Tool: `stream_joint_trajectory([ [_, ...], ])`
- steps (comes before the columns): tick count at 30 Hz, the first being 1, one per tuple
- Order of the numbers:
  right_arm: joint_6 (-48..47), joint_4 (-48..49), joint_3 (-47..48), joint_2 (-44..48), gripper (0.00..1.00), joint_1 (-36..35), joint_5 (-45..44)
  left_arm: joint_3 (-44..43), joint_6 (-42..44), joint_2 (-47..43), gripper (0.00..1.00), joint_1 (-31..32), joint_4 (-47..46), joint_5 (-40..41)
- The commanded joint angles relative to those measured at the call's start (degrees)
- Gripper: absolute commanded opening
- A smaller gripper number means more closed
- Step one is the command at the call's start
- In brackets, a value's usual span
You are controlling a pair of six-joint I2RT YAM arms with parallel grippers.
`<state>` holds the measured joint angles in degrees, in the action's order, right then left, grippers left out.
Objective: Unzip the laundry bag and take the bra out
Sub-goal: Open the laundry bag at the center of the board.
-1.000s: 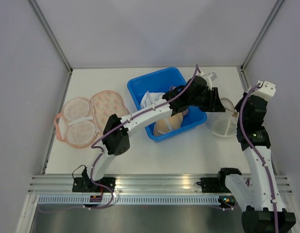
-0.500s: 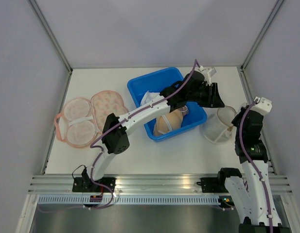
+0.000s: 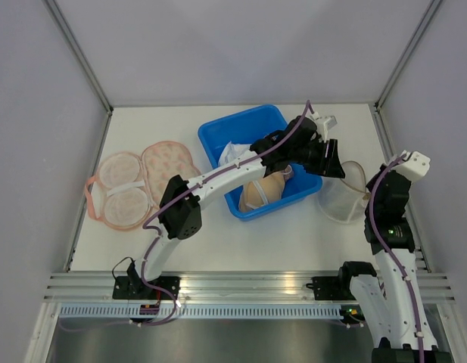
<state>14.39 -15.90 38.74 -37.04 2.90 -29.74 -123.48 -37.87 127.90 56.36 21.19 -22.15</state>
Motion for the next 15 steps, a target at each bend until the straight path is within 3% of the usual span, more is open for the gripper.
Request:
stream_joint_trajectory([
  [1, -3.2, 9.7, -1.9, 1.7, 0.01, 0.4, 5.4, -4.7, 3.5, 1.6, 0.56, -0.2, -1.6, -1.0],
  [9, -4.6, 17.8, -3.9, 1.3, 0.01, 1.4, 11.9, -8.8, 2.7, 5.4, 0.57, -0.5, -5.4, -0.3],
  [15, -0.2, 16.2, -4.1, 3.2, 0.01, 1.6, 18.9, -9.3, -0.2, 10.1, 0.55, -0.5, -10.2, -2.5],
])
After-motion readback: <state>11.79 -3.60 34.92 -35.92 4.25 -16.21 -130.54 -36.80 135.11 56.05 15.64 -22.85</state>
